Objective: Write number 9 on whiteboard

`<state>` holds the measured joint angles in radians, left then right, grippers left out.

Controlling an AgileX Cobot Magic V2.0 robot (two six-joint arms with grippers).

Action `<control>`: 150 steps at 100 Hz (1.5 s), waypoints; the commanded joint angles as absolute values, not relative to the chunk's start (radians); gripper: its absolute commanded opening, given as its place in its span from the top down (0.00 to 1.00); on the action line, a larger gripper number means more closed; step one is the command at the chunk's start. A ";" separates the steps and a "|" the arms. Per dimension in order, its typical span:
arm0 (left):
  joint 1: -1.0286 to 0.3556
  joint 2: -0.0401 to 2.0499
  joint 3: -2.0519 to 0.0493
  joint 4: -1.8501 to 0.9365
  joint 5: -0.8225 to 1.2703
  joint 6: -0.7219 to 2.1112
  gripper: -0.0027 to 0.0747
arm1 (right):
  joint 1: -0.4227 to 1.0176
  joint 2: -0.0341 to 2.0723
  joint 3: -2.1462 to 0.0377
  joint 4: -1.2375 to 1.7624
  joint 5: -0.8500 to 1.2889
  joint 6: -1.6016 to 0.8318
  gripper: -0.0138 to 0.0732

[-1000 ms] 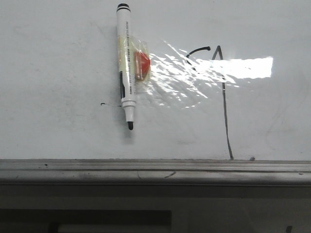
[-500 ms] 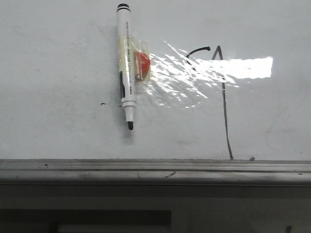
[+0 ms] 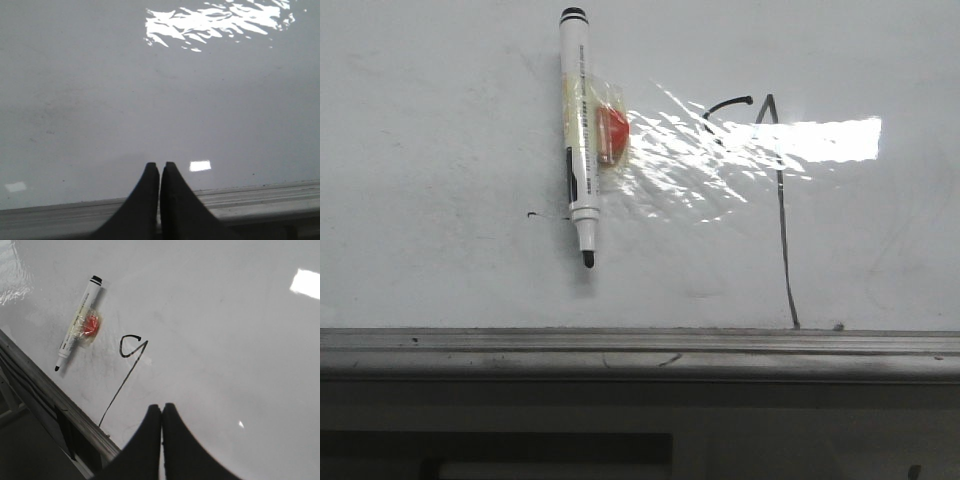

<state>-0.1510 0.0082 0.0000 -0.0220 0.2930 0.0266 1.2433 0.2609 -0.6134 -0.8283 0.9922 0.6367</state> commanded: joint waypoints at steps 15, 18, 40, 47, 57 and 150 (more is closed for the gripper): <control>-0.150 0.001 0.017 -0.054 0.231 0.012 0.99 | 1.235 0.273 -0.633 -0.875 0.941 0.637 0.91; -0.150 0.000 0.017 -0.054 0.229 0.012 0.99 | 1.235 0.273 -0.633 -0.875 0.941 0.637 0.91; -0.150 0.001 0.017 -0.054 0.229 0.012 0.99 | 1.235 0.273 -0.633 -0.875 0.941 0.637 0.91; -0.150 0.001 0.017 -0.054 0.229 0.012 0.99 | 1.235 0.273 -0.633 -0.875 0.941 0.637 0.91; -0.150 0.001 0.017 -0.054 0.229 0.012 0.99 | 1.235 0.273 -0.633 -0.875 0.941 0.637 0.91; -0.150 0.001 0.017 -0.054 0.228 0.012 0.99 | 0.193 0.329 -0.125 -0.375 -0.195 0.172 0.91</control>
<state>-0.1510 -0.0043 0.0000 -0.0432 0.3037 0.0260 0.3322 0.3577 -0.2063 -0.4516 0.0671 0.2182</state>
